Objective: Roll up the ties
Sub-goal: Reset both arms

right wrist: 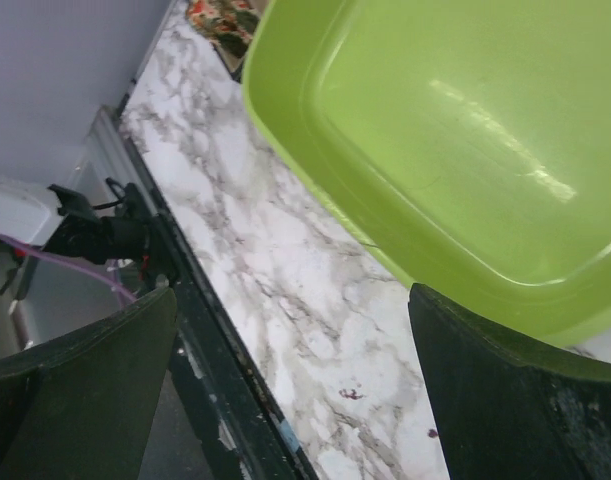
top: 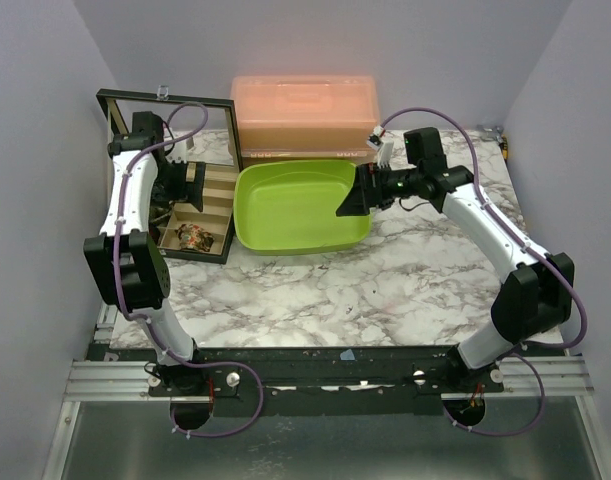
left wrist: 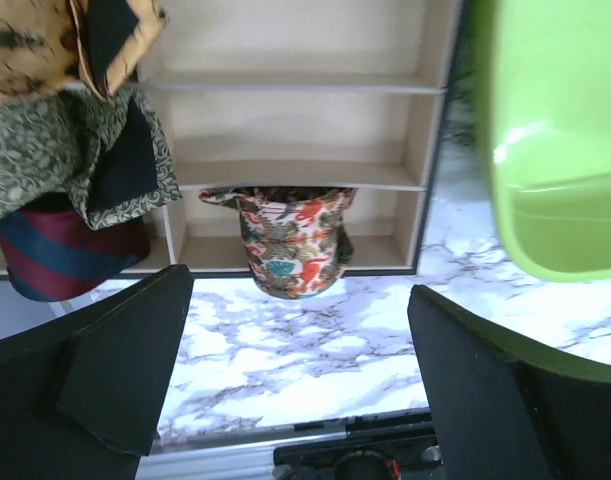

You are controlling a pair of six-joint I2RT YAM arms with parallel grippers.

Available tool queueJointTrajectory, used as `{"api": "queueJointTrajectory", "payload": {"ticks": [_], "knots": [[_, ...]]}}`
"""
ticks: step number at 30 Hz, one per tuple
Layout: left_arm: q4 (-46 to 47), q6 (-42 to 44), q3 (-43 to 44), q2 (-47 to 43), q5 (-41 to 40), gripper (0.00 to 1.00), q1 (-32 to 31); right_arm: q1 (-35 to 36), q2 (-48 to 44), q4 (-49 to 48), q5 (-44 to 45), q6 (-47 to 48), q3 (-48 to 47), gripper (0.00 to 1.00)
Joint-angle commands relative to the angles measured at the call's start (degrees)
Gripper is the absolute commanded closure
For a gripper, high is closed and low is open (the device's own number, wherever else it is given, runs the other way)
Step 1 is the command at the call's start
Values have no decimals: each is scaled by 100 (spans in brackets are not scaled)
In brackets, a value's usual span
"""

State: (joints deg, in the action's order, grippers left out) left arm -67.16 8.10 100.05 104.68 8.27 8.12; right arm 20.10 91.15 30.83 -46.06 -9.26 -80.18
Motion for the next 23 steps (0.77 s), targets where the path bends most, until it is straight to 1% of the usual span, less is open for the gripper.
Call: {"api": "queueJointTrajectory", "payload": {"ticks": [1, 4, 7, 10, 12, 14, 17, 20, 23], "knots": [[-7, 247, 546, -814, 1056, 2, -44, -310, -311, 271, 772, 421, -224, 0], [224, 94, 804, -1193, 1469, 2, -41, -693, -353, 437, 1104, 724, -400, 0], [534, -206, 866, -1519, 1749, 2, -44, -1351, -276, 576, 1187, 869, -464, 0], [1235, -557, 304, -1930, 1630, 2, -47, -2066, -161, 524, 1219, 1254, -355, 0], [1552, -615, -194, -2201, 1622, 1, -44, -2401, -93, 442, 1551, 1416, -211, 0], [1777, -658, -680, -2480, 1729, 2, -47, -2529, -120, 424, 1934, 1593, -46, 0], [2032, -730, -1354, -2806, 1847, 2, -46, -2546, -398, 92, 2360, 1622, 459, 0], [2196, -711, -1869, -3091, 1759, 2, -41, -2546, -616, 15, 2351, 1687, 873, 0], [2344, -741, -2175, -3330, 1725, 2, -47, -2548, -816, 14, 2179, 1638, 1174, 0]]}}
